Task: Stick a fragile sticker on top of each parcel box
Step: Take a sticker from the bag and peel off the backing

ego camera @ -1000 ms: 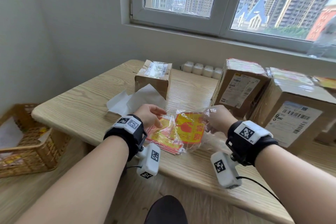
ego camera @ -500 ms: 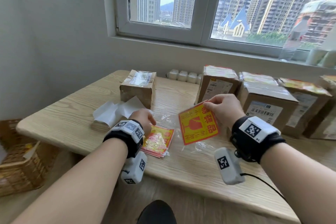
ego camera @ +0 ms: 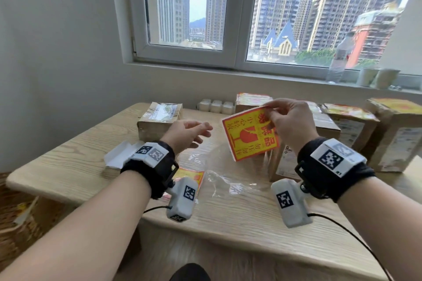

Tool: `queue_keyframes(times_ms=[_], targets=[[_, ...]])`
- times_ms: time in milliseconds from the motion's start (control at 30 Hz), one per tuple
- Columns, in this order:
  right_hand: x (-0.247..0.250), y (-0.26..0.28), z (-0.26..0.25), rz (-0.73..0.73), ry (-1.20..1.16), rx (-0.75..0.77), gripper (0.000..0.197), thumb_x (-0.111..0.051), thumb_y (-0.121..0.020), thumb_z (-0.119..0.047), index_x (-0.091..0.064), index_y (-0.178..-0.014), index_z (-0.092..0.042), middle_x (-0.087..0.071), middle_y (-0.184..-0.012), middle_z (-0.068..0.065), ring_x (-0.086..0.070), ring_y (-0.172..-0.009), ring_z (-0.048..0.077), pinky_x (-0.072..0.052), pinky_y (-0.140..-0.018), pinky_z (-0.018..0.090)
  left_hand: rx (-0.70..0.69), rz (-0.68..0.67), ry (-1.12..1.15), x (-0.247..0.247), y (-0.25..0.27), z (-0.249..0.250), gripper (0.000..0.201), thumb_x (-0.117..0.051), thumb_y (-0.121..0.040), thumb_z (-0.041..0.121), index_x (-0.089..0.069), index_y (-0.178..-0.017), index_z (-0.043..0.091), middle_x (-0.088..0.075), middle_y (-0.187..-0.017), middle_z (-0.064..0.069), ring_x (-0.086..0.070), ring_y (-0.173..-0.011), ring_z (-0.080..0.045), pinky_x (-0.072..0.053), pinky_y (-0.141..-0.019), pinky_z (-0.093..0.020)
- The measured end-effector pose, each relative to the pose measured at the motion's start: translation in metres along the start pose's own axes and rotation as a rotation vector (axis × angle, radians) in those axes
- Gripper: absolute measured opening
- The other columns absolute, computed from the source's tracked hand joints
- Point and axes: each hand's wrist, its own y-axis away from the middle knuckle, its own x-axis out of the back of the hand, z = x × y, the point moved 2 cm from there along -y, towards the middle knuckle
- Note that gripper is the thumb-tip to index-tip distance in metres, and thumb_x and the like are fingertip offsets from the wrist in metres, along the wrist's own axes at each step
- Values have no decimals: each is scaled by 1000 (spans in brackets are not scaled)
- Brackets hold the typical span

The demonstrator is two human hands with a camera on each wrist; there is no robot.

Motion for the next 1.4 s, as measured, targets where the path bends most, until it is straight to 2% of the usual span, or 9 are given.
queue_keyframes(times_ms=[133,400,667,767,833,900,1067,1200,1400], targets=[[3,2,0,-8,62,42,24,-63,-91,-16,-64,-73,-32,-72,-80,0,-68,-66,15,-58,-61,31,-30,-107,141,-12,6,11,27,-66,-84,35,-72,-95,10,-71,-88,0,-55,-71,-11,-48,-76,-27],[-1,8,10,-52,85,-2,10,-61,-92,-18,-67,-87,-25,-70,-82,-2,-68,-72,13,-55,-61,24,-57,-111,21,-20,8,13,20,-74,-79,24,-75,-92,9,-73,-84,-3,-53,-64,-6,-48,-67,-23],[-2,6,14,-48,87,-9,9,-61,-92,-18,-68,-94,-23,-71,-85,-2,-70,-77,15,-55,-61,25,-65,-128,-66,-18,8,10,11,-68,-85,19,-74,-89,10,-70,-71,7,-55,-63,-5,-49,-64,-21],[-1,7,13,63,94,33,18,-65,-88,-15,-62,-102,-26,-68,-91,-6,-68,-81,15,-59,-67,34,-57,-116,-6,-19,9,10,11,-66,-87,19,-72,-91,10,-70,-73,6,-56,-64,-5,-50,-65,-21],[1,11,9,152,86,105,21,-68,-85,-14,-60,-101,-26,-66,-92,-9,-65,-78,11,-58,-67,33,-49,-89,80,-20,10,12,11,-64,-88,17,-70,-93,9,-72,-75,5,-58,-64,-6,-50,-66,-22],[-5,15,4,88,53,171,15,-71,-83,-14,-65,-95,-22,-67,-90,-8,-65,-77,8,-58,-66,28,-58,-97,141,-21,11,15,10,-65,-88,16,-69,-92,9,-74,-77,3,-59,-63,-6,-50,-66,-22],[-24,29,3,-208,74,218,18,-76,-79,-27,-75,-96,-22,-74,-91,-9,-69,-82,1,-57,-81,24,-80,-185,245,-30,16,25,6,-67,-85,14,-68,-90,10,-74,-81,-3,-66,-64,-8,-54,-67,-21],[-26,33,7,-214,29,193,17,-74,-80,-25,-76,-95,-19,-75,-90,-5,-70,-82,3,-58,-80,25,-85,-219,284,-33,19,28,5,-66,-85,11,-69,-89,10,-73,-80,-3,-69,-70,-12,-56,-72,-25],[-25,31,7,-228,-35,156,16,-74,-80,-26,-76,-93,-17,-75,-83,-6,-70,-75,5,-57,-66,19,-94,-233,286,-36,19,29,9,-66,-85,13,-72,-91,10,-74,-85,-5,-69,-77,-14,-57,-73,-25]])
